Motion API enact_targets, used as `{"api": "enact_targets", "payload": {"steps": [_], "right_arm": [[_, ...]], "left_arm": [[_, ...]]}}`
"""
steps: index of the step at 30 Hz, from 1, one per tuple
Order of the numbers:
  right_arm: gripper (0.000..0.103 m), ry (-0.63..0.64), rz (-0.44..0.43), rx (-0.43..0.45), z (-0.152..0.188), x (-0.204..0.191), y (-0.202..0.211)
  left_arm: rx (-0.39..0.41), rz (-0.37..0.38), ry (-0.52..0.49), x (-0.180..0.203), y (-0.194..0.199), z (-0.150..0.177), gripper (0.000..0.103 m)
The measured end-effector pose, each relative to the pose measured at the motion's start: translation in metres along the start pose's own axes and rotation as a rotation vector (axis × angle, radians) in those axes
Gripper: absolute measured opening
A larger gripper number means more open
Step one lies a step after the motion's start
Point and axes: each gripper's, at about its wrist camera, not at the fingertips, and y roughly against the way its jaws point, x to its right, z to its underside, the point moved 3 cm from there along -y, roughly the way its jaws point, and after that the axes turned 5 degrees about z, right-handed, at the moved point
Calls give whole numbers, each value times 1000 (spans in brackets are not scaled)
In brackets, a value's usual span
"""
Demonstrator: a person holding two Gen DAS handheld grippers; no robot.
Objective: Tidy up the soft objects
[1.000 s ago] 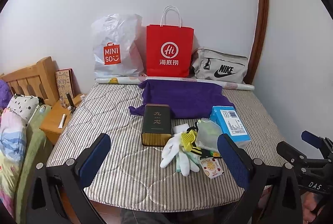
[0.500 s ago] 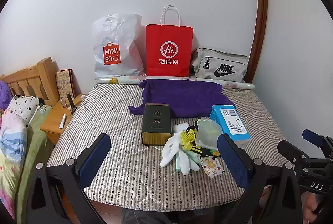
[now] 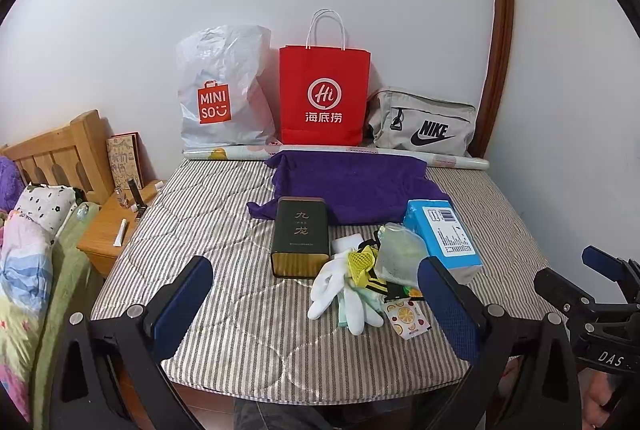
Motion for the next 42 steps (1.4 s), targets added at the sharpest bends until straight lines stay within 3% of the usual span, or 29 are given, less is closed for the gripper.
{"api": "enact_targets", "payload": {"steps": [32, 37, 42], "right_arm": [[103, 11, -18, 8, -2, -2, 0], [103, 33, -18, 17, -1, -4, -7], [103, 24, -42, -43, 4, -5, -31]], "left_arm": [[-7, -4, -15, 2, -5, 2, 103], [-31, -17, -4, -7, -20, -1, 103], [-92, -34, 37, -23, -46, 5, 103]]}}
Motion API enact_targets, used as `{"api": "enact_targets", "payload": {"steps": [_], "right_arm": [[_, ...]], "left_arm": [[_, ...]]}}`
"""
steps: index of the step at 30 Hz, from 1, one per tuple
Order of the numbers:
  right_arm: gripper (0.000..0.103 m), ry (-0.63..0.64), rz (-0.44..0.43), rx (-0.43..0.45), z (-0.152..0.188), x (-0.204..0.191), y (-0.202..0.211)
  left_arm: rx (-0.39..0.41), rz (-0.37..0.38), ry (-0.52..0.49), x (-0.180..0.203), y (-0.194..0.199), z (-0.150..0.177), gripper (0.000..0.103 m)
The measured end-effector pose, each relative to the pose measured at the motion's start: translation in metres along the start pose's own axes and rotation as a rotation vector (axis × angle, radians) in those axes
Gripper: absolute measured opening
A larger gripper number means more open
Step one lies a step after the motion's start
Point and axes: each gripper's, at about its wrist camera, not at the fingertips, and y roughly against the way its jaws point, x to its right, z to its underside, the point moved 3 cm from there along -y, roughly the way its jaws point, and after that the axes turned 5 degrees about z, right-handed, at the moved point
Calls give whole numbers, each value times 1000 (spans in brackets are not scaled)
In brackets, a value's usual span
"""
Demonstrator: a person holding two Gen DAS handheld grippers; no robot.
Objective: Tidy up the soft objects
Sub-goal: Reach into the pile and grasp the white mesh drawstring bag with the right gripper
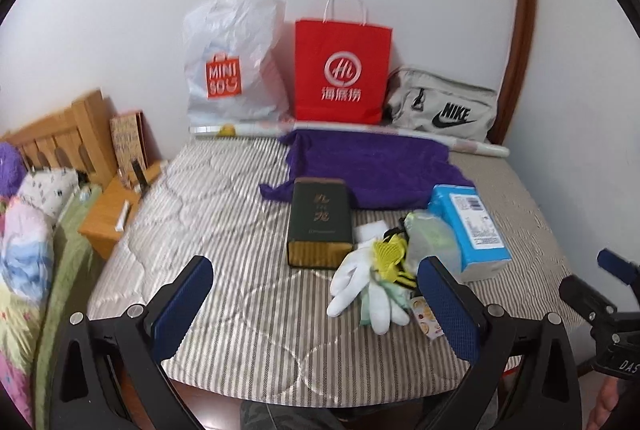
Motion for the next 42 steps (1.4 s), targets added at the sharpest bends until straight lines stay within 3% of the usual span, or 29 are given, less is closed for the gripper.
{"api": "enact_targets", "payload": {"steps": [6, 16, 27, 32, 35, 38, 42], "right_arm": [[103, 17, -16, -50, 10, -6, -35], [103, 50, -194, -63, 2, -36, -89], [102, 48, -183, -137, -7, -45, -152], [99, 89, -182, -154, -7, -51, -165], [92, 120, -197, -171, -6, -59, -170], [78, 140, -183, -170, -5, -63, -173], [49, 137, -195, -123, -6, -61, -164]], "left_arm": [[-58, -2, 18, -11, -34, 11, 101], [-134, -7, 68, -36, -85, 29, 101], [-147, 33, 93, -53, -117, 41, 96], [-215, 59, 123, -58, -134, 46, 96], [-245, 84, 111, -56, -143, 48, 93], [-260, 90, 117, -56, -145, 51, 89], [-269, 95, 117, -54, -148, 53, 89]]}}
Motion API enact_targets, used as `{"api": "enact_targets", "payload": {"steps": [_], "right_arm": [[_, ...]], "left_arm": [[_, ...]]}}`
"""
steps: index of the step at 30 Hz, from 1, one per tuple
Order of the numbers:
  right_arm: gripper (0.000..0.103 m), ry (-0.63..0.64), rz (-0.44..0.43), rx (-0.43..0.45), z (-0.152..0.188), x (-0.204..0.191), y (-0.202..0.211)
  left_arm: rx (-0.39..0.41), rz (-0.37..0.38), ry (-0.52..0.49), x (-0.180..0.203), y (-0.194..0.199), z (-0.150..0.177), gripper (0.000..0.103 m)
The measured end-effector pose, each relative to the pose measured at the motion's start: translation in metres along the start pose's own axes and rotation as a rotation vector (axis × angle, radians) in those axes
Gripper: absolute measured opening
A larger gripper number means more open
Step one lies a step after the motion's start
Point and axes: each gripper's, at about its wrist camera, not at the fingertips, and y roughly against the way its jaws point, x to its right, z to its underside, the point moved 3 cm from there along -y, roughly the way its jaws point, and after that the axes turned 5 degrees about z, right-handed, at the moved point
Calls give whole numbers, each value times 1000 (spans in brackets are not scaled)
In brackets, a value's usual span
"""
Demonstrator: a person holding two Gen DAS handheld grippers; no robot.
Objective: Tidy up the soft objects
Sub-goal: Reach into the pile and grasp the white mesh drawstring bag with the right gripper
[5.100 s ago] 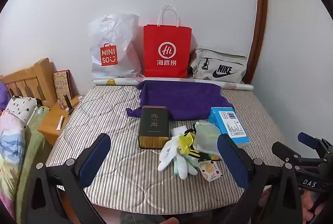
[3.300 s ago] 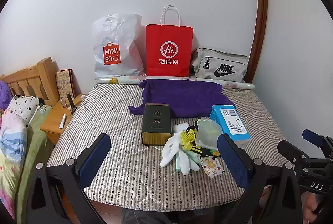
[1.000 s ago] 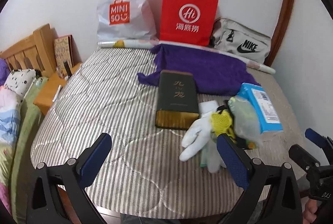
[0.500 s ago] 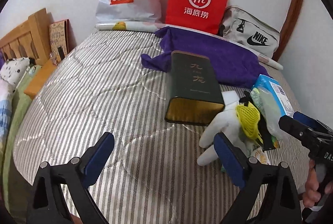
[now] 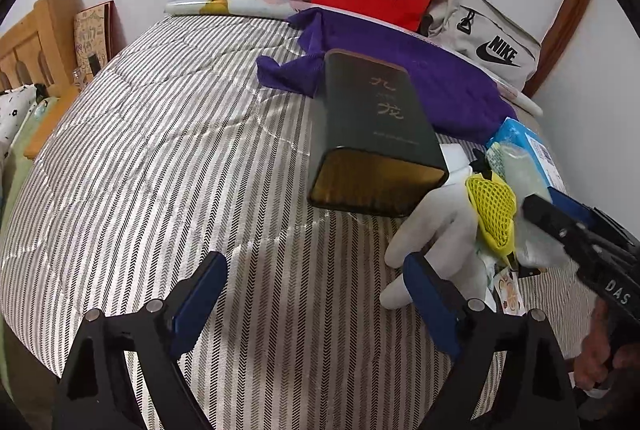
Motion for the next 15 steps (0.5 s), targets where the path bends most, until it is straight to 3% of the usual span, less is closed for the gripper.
{"api": "enact_targets", "payload": {"steps": [3, 6, 15], "right_arm": [[22, 23, -17, 12, 1, -1, 5], [9, 50, -22, 20, 3, -3, 9], [2, 35, -64, 82, 16, 5, 47]], "left_arm": [[3, 5, -6, 2, 3, 0, 89], [8, 10, -17, 5, 6, -1, 89], [39, 13, -29, 12, 14, 0, 89]]}}
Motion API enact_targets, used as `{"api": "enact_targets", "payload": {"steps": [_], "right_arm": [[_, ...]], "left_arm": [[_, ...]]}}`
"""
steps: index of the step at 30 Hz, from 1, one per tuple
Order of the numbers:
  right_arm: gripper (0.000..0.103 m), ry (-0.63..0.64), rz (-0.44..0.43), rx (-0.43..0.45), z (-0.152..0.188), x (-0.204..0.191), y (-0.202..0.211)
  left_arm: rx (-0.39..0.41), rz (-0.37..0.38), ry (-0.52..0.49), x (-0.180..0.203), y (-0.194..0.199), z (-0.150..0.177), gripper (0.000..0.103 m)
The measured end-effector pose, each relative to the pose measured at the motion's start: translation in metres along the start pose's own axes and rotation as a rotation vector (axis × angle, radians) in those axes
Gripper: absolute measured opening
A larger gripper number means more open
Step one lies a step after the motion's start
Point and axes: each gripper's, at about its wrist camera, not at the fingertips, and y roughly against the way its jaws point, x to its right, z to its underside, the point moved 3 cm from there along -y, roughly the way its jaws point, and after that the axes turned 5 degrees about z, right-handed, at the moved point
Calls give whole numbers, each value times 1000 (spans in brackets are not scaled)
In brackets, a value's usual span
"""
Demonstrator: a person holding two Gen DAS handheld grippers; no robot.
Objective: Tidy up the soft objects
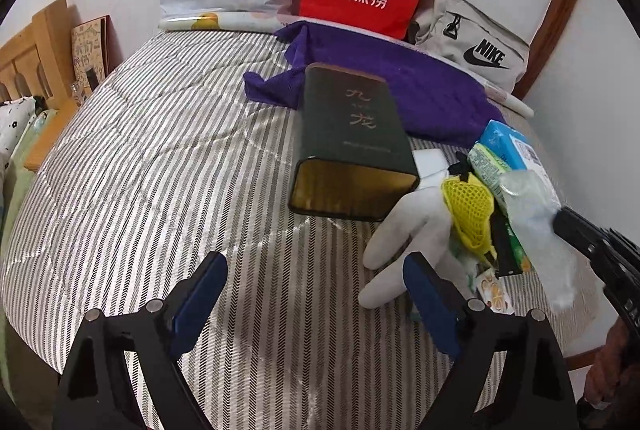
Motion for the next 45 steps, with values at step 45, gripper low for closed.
{"api": "enact_targets", "payload": {"steps": [45], "right_arm": [[5, -111, 71, -132, 102, 93, -6]], "left_arm": [[-81, 82, -304, 143, -54, -5, 48]]}}
